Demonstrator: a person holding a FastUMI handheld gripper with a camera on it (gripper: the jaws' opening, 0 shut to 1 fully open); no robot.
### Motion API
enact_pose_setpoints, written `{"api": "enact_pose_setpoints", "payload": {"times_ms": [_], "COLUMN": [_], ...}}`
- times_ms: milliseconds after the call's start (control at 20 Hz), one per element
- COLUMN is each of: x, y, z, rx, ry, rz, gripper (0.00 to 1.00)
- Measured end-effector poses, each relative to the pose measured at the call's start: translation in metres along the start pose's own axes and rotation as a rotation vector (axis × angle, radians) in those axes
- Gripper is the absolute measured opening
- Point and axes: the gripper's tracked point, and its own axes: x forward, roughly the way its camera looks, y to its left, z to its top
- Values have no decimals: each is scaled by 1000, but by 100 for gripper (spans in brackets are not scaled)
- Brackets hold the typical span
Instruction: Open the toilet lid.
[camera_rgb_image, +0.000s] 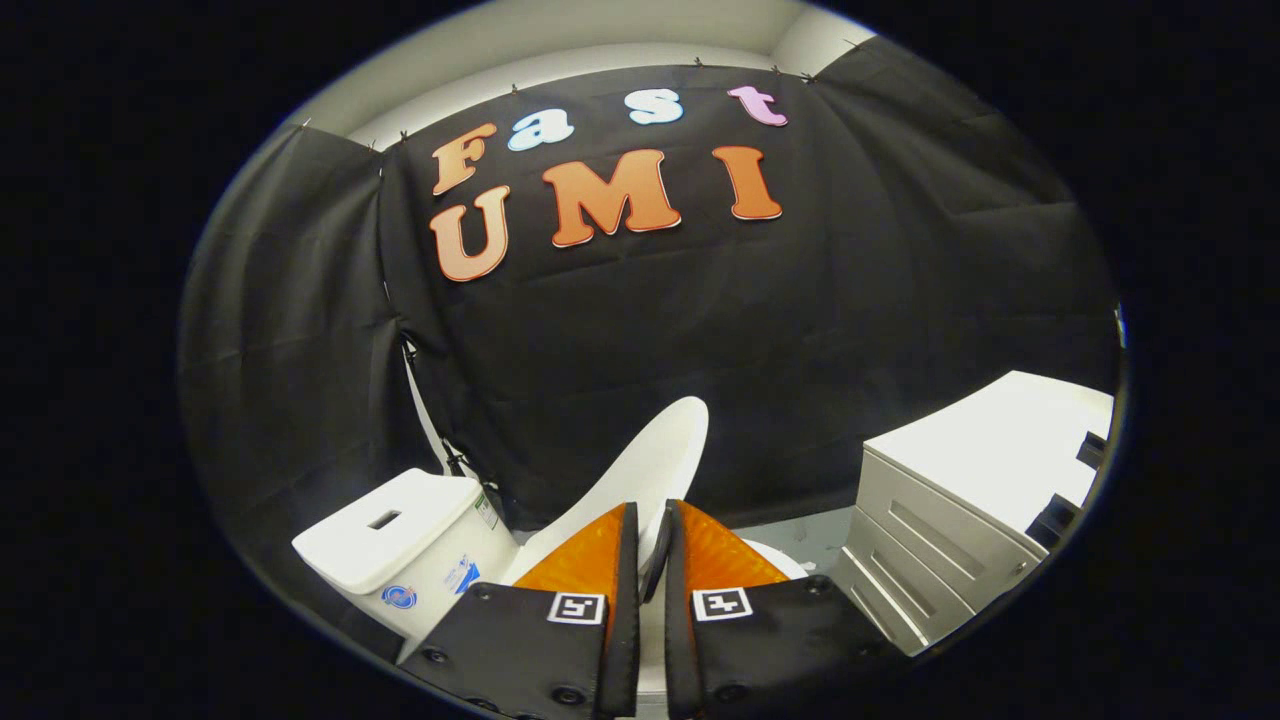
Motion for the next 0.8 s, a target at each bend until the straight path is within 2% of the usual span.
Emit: {"api": "enact_pose_setpoints", "payload": {"times_ms": [150,300,450,800], "x": [1,2,2,0], "y": [18,26,53,141], "z": [12,15,27,50], "rx": [29,-4,-19,-230], "ry": [-7,-4,-15,-62], "rz": [19,1,22,77], "gripper": [19,18,17,19]}}
